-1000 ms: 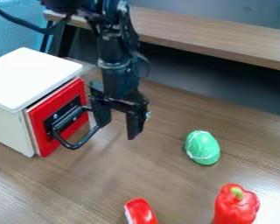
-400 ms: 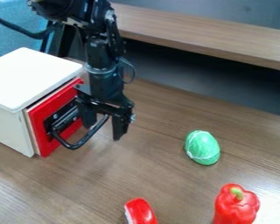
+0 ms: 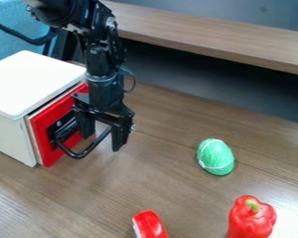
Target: Opened the drawer
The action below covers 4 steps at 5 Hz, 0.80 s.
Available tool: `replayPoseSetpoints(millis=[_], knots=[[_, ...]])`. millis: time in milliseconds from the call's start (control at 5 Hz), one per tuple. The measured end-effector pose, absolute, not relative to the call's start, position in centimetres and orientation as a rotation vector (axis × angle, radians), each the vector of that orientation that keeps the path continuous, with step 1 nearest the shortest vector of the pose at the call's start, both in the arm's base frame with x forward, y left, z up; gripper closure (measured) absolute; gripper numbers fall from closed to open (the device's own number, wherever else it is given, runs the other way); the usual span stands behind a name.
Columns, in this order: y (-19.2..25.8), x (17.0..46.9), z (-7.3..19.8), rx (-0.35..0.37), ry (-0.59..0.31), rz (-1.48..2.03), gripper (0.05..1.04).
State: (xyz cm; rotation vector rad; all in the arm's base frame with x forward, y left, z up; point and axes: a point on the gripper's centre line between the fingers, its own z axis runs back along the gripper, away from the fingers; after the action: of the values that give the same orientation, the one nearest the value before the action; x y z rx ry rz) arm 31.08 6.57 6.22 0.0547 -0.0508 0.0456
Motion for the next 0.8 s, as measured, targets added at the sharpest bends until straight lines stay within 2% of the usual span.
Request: replayPoseSetpoints(millis=[400, 800], knots=[[6.5, 30.9, 4.9, 0.043, -0.04, 0.05, 0.085], [5.6, 30.9, 3.7, -0.008, -0.053, 0.038, 0.085]])
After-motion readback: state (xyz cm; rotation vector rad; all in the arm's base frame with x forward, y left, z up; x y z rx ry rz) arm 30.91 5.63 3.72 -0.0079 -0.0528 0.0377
